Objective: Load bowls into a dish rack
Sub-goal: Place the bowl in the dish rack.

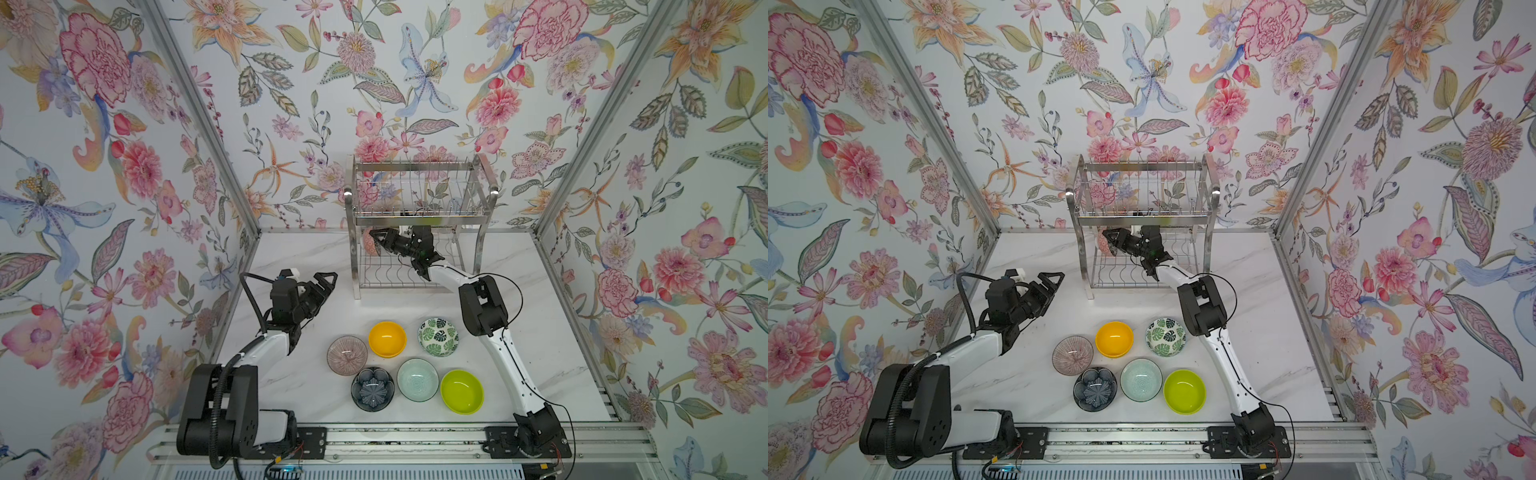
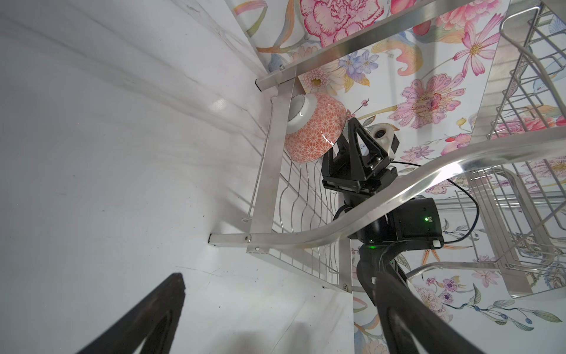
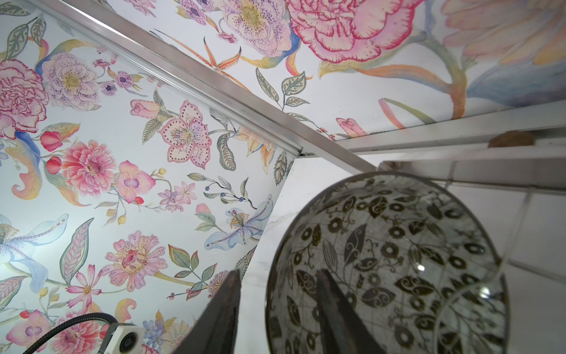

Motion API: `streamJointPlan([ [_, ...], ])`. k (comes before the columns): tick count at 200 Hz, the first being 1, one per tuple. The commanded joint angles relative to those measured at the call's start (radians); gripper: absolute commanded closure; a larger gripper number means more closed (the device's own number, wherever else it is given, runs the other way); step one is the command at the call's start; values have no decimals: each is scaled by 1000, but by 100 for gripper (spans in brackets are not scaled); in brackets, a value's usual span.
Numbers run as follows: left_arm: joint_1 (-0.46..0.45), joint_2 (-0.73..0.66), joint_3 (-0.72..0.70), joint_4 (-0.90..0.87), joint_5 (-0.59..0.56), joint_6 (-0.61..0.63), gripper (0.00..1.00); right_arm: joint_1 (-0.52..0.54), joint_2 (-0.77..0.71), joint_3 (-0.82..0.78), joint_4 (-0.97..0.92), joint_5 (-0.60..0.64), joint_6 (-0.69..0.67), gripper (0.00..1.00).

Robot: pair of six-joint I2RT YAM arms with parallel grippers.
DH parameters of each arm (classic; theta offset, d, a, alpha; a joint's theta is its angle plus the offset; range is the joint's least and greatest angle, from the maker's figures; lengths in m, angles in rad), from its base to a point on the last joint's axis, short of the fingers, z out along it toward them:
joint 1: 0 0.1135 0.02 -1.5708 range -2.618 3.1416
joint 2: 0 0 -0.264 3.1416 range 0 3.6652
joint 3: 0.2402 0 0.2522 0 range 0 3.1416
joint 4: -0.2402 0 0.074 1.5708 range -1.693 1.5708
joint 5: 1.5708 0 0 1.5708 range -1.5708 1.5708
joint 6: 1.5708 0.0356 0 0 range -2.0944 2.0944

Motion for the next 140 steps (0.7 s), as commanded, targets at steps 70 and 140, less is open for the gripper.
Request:
streamJointPlan([
  [70, -5, -165, 9, -347, -229, 135, 1, -2, -266, -337, 180, 65, -7, 43],
  [140, -67, -284, -17, -526, -393, 200, 1, 15, -472, -678, 243, 133, -71, 20],
])
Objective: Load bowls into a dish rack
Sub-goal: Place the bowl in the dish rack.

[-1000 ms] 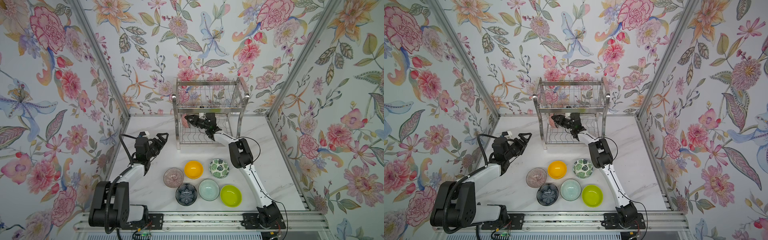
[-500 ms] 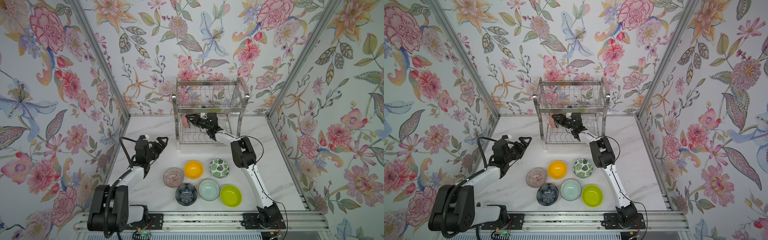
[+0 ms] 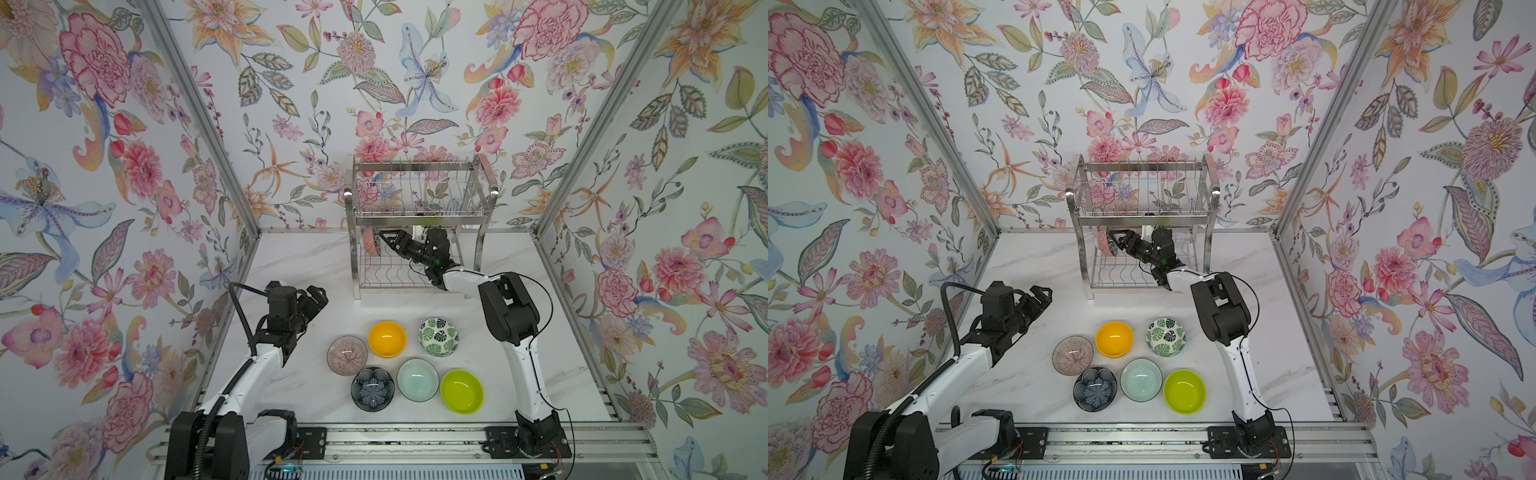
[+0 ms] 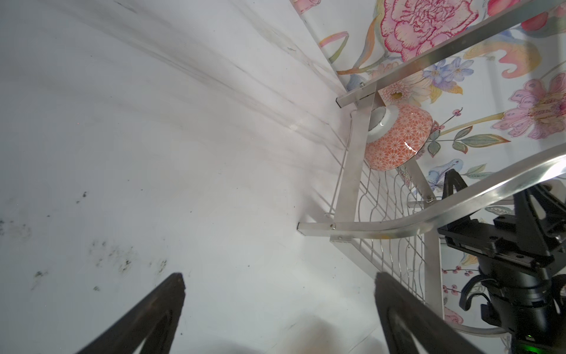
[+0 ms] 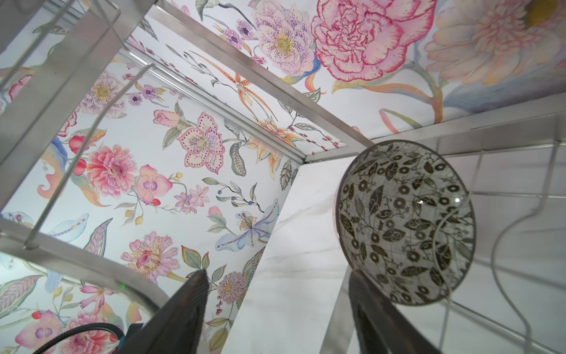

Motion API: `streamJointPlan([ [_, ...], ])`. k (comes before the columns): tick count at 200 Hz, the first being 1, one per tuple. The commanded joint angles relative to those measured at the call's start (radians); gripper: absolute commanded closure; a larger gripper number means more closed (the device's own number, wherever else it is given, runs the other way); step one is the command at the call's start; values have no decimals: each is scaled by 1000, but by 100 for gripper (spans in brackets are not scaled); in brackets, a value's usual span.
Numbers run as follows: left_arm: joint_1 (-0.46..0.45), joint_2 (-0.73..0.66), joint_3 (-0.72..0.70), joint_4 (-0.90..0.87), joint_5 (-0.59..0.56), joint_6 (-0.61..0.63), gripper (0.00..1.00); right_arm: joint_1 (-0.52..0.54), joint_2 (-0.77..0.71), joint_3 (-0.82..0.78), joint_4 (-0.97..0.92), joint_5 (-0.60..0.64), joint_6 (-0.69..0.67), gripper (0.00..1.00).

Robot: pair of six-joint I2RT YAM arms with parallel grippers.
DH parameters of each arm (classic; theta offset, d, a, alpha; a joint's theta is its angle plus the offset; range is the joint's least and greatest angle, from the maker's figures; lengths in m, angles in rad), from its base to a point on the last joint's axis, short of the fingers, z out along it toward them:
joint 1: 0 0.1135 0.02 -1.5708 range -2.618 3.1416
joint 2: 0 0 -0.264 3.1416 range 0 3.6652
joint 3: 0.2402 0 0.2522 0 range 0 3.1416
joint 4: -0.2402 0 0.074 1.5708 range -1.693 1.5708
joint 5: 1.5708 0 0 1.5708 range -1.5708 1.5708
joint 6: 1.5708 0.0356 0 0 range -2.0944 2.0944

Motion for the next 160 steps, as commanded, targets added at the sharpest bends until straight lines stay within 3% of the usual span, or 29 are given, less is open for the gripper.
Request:
streamJointPlan([
  [1, -31, -45, -21, -76, -85, 44, 1, 13, -70, -90, 54, 33, -38, 20],
  [22, -88, -58, -11, -138, -156, 82, 1, 23, -133, -196, 58, 59, -67, 2],
  [43, -155, -60, 22, -227, -246, 109, 1, 33, -196, -293, 56, 81, -98, 1],
  [83, -200, -104, -10, -258, -249, 120, 1, 58, -330, -450, -49, 169, -226, 2],
  [110, -241, -138, -21, -314, -314, 134, 1, 142, -423, -506, -261, 353, -383, 1],
  [160, -279, -194, -84, -379, -284, 115, 1, 279, -535, -531, -557, 727, -652, 1],
])
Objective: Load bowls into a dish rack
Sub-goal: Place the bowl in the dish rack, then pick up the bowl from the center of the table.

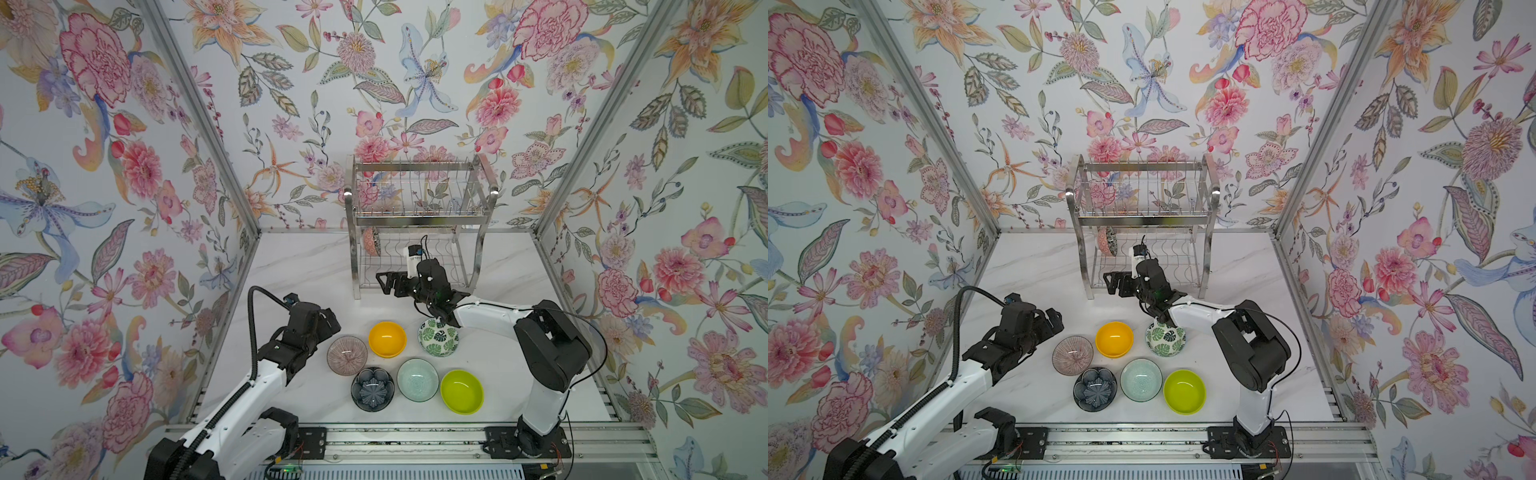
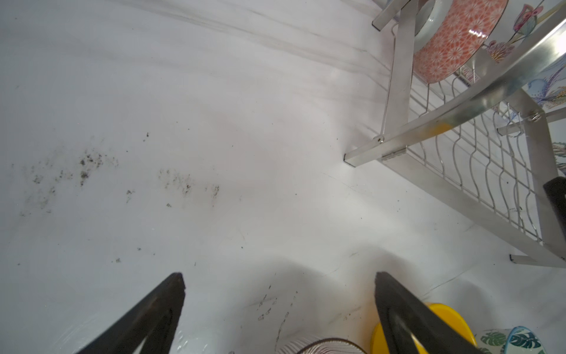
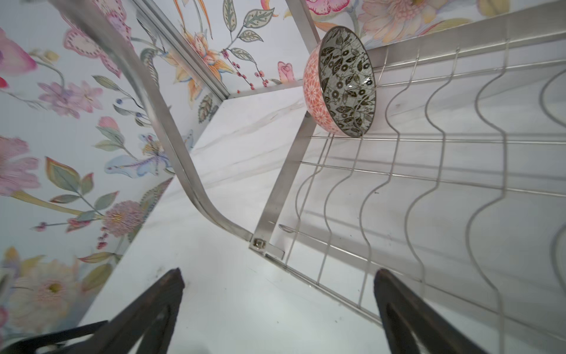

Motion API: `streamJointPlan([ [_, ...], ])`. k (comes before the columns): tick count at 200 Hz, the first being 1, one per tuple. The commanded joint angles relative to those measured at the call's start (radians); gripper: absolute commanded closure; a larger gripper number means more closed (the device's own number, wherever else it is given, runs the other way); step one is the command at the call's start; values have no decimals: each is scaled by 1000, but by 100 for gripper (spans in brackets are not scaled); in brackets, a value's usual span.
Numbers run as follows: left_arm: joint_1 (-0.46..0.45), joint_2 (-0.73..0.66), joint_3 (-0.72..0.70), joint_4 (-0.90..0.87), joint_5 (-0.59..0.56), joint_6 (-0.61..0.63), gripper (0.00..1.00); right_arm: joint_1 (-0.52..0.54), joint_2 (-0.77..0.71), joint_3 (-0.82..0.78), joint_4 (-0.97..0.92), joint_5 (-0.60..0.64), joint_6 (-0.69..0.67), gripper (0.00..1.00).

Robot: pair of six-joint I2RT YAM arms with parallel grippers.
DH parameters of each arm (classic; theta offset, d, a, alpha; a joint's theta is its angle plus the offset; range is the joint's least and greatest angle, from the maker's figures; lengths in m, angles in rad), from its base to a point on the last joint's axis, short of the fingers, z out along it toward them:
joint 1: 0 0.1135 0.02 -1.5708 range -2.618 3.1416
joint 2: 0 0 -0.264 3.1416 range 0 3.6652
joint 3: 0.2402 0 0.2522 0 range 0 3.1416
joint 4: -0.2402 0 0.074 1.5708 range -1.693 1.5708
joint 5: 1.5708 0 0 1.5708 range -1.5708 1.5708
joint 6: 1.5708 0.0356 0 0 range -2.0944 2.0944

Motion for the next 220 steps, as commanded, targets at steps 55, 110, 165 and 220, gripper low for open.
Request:
streamJointPlan([
  [55, -47, -144, -136, -101, 24, -30, 2, 181, -49, -4, -330, 655, -346, 1],
  [110, -85, -135, -143, -107, 45, -31, 2, 223, -97, -33, -343, 655, -361, 2],
  [165, -119, -110, -159, -86, 44, -38, 14, 210, -198, -77, -363, 581, -327, 1],
  [220, -152, -90, -180, -56, 81, -57, 37, 161, -271, -155, -341, 528, -250, 1],
])
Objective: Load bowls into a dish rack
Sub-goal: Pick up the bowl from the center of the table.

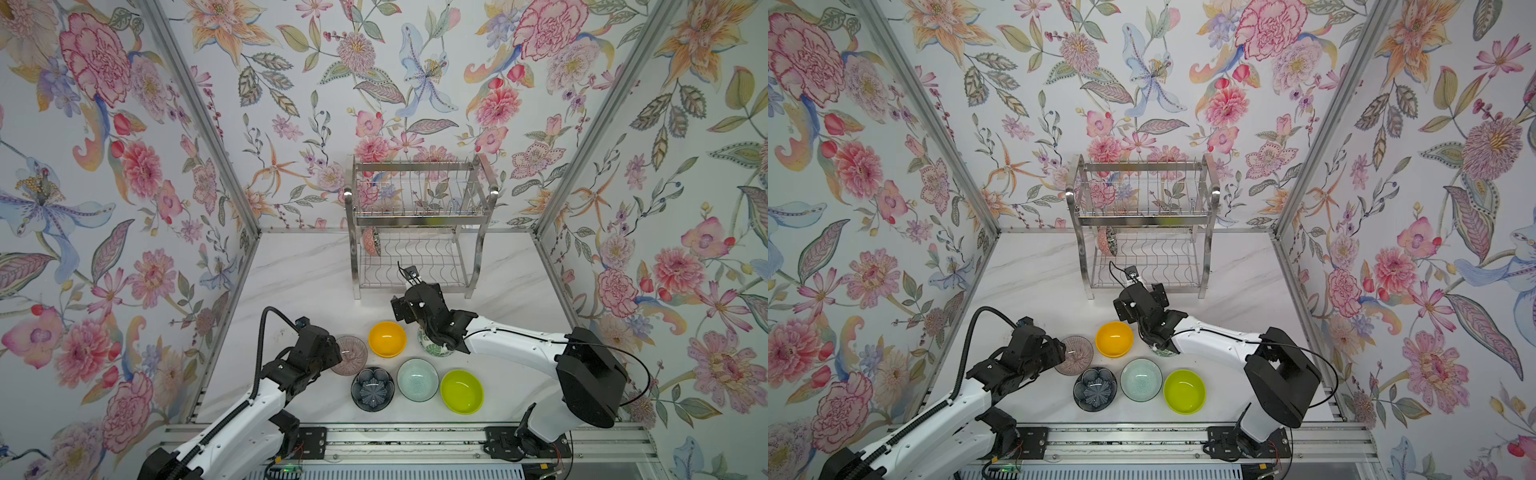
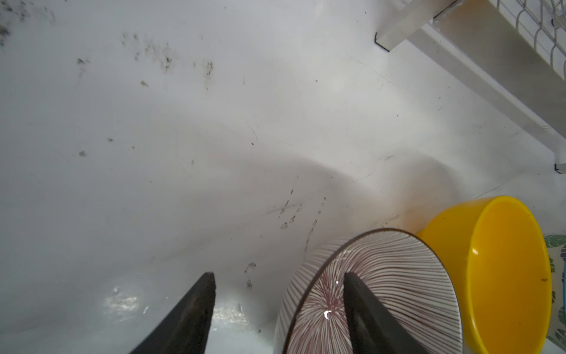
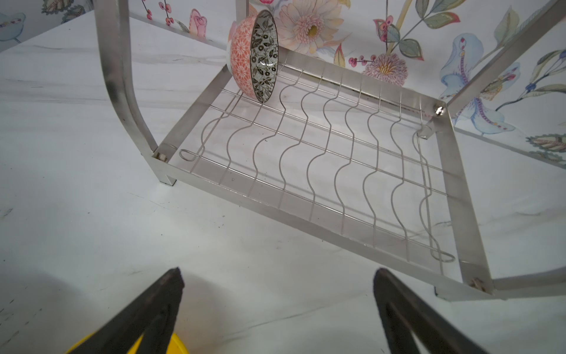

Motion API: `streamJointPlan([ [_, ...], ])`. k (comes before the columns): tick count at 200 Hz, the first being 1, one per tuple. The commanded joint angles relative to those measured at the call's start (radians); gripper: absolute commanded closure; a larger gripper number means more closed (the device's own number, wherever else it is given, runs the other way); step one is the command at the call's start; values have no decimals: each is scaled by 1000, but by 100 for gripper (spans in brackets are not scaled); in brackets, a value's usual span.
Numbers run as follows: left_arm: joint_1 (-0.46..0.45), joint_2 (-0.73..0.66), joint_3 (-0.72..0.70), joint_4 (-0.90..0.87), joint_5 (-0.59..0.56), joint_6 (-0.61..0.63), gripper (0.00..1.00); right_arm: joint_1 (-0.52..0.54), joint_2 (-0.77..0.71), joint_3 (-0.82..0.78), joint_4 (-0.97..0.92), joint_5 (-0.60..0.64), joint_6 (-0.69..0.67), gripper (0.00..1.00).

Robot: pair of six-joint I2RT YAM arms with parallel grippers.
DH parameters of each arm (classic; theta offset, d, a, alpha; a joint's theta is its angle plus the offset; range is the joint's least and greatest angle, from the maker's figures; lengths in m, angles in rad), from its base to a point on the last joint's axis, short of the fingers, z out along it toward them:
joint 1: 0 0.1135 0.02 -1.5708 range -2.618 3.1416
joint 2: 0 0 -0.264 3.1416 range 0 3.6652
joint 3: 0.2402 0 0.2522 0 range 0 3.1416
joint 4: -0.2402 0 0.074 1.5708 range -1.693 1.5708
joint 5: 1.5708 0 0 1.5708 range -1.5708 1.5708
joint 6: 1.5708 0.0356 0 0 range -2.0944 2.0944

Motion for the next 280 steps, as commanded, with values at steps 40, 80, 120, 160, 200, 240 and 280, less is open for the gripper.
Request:
streamJointPlan([
  [40, -26, 26, -26, 35, -3, -8, 61, -45, -46, -62, 6, -54, 88, 2],
  [80, -27, 69, -10, 70, -9, 9, 82, -61, -44, -71, 22, -91, 111, 2],
  [120, -26, 60, 6, 57, -57, 31, 96, -78, -63, -66, 15, -110, 131, 2],
  [160, -24, 33, 37, 62, -139, 63, 100, -115, -81, -67, 0, -172, 184, 1],
  [200, -19, 82, 129, 67, -232, 137, 100, -158, -107, -69, -11, -207, 242, 1],
  [240, -12, 153, 210, 129, -321, 217, 100, -188, -114, -58, -16, -228, 298, 2],
  [280, -12, 210, 286, 156, -392, 279, 100, -236, -121, -23, -48, -324, 401, 2],
])
